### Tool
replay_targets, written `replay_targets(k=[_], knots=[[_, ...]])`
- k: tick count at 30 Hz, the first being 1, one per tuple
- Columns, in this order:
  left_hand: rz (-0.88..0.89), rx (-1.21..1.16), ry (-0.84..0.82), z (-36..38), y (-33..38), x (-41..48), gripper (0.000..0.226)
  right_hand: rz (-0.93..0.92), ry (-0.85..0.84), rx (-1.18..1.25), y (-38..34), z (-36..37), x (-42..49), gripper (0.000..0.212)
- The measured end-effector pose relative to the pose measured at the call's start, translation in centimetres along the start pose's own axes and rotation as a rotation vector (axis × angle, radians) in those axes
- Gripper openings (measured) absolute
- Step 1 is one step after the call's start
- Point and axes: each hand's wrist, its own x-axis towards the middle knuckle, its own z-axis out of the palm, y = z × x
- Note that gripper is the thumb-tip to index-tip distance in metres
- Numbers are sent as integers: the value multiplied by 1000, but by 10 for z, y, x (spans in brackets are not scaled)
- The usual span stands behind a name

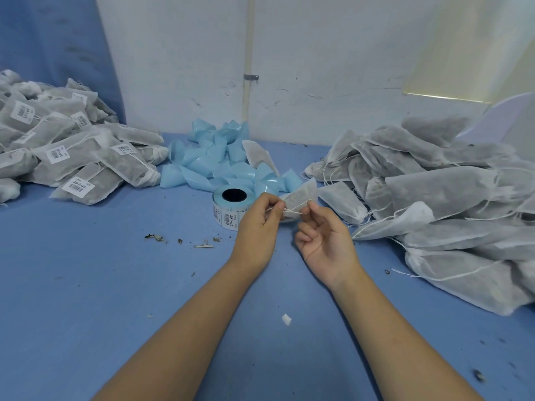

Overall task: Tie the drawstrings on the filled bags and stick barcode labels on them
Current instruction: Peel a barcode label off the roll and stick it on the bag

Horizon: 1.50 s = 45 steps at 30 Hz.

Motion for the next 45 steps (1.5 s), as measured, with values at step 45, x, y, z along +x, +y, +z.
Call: replay_targets(k=[45], knots=[[-35,-109,470,-15,22,12,7,-92,-3,-295,15,6,-1,11]])
